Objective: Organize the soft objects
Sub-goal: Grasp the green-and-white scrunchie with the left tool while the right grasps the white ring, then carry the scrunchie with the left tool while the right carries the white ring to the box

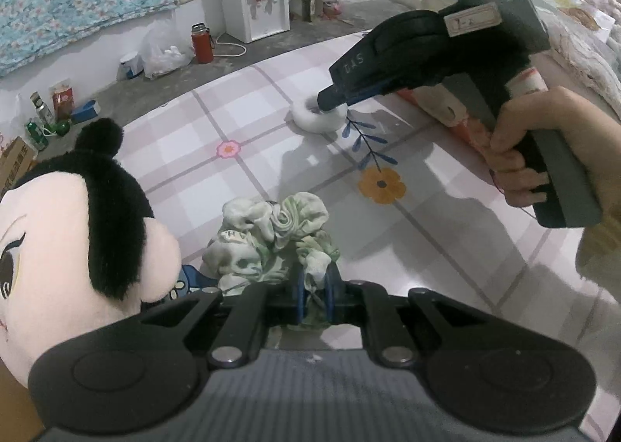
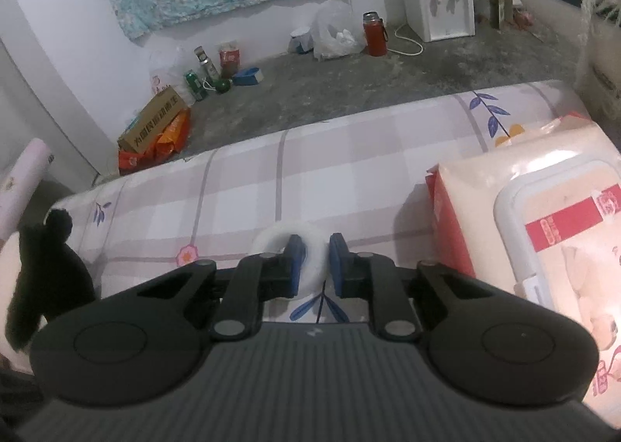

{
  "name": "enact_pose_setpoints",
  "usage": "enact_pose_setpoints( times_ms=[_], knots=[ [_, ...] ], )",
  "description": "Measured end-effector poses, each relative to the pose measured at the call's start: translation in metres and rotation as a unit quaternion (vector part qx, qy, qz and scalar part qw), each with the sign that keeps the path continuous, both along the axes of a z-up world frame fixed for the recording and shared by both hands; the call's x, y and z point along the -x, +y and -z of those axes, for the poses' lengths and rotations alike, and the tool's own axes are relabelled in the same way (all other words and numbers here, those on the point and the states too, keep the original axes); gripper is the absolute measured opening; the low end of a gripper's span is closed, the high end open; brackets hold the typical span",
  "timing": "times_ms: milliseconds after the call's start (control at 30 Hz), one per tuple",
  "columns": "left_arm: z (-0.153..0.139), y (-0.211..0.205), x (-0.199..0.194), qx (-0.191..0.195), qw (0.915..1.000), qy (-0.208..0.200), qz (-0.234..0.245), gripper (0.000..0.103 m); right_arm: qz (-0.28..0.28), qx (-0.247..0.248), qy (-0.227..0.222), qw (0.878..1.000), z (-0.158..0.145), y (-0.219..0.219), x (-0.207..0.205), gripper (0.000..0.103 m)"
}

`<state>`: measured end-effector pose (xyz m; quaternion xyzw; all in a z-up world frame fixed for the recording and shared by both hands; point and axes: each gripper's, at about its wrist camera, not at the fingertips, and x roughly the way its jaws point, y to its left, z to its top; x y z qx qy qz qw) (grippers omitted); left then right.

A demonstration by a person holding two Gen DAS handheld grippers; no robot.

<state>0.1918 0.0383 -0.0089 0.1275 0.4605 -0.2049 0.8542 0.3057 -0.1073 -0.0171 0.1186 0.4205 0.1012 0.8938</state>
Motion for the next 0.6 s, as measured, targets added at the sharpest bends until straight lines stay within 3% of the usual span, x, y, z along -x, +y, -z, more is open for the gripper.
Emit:
enact_pose_setpoints(
  times_ms=[100,200,267,433,600],
  knots=[
    [0.0,-0.002,0.002,-0.007,1.0,-0.005,0.003,0.011,-0.017,0.034,-0.012,0.999,0.0,0.011,0.003,0.016],
    [0.0,-0.004,0.002,-0.006,0.9999,-0.007,-0.004,0.011,-0.045,0.099,-0.04,0.993,0.002,0.031,0.011,0.017],
    [-0.003,-0.005,0.005,-0.011,0.9999,-0.01,-0.004,0.011,-0.039,0.106,-0.05,0.992,0.004,0.034,0.015,0.016],
    [-0.02,0.002,0.017,-0.014,0.9994,-0.029,-0.01,0.011,-0.008,0.056,-0.067,0.996,-0.003,0.014,0.025,0.014],
    [-0.043,0.013,0.035,-0.02,0.9985,-0.043,-0.028,0.011,-0.014,-0.006,-0.106,0.994,-0.038,-0.009,0.053,0.014]
  ],
)
